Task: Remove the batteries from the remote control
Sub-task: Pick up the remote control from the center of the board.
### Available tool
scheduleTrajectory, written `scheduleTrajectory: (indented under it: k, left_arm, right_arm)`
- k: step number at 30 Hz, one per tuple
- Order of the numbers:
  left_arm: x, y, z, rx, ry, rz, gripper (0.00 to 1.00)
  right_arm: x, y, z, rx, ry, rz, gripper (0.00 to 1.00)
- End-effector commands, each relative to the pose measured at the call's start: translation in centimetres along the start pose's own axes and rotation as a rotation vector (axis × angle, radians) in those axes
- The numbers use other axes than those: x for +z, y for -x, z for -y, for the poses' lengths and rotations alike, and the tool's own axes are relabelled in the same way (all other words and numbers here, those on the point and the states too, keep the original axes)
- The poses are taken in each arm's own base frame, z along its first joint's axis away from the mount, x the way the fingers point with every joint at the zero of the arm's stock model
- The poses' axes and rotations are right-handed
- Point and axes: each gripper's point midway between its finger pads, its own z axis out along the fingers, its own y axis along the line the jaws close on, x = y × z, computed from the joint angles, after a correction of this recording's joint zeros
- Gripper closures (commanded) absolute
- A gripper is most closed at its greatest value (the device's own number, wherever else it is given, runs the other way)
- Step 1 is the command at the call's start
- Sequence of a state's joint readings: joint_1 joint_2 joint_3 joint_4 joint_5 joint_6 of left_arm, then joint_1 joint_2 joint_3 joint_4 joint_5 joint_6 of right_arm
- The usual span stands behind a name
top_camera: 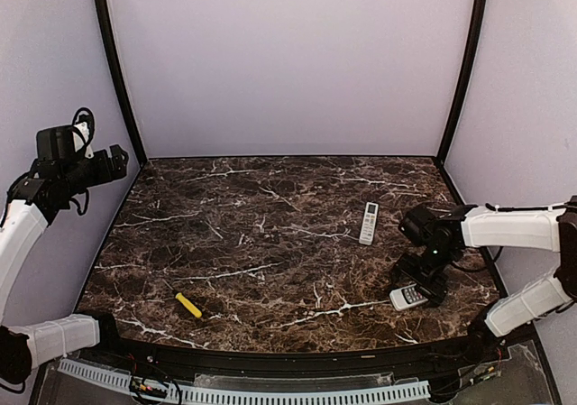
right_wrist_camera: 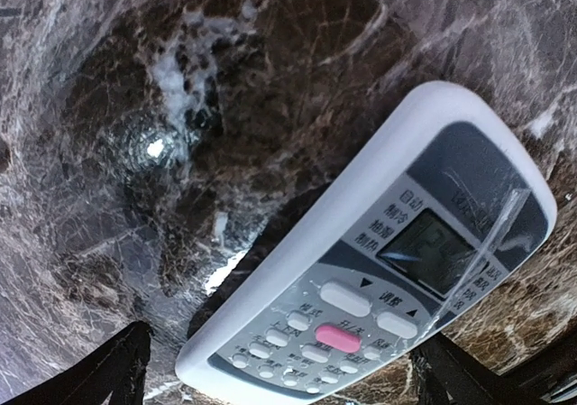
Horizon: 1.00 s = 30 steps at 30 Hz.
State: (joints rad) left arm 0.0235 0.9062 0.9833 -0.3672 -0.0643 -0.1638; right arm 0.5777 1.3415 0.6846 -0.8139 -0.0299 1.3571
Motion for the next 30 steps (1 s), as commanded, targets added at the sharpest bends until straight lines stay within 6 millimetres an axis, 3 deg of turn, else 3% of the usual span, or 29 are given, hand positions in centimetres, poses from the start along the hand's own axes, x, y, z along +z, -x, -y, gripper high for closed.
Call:
scheduleTrajectory:
  k: [1, 12, 30]
  left_arm:
    - [-0.1, -0.2, 0.0, 0.011, -0.005, 0.004, 0.01]
    - [-0.2, -0.2, -0.1, 0.009, 0.0, 0.005, 0.01]
    - [-0.5, -0.1, -0.4, 0.01, 0.017, 0.015, 0.01]
  right_arm:
    - [0.3, -0.4, -0.5, 0.034, -0.007, 0.013, 0.04]
    - [1.1, -0.9, -0.8, -0.005, -0.068, 0.039, 0.14]
    - [2.3, -2.9, -4.4, -0.172, -0.063, 0.049, 0.45]
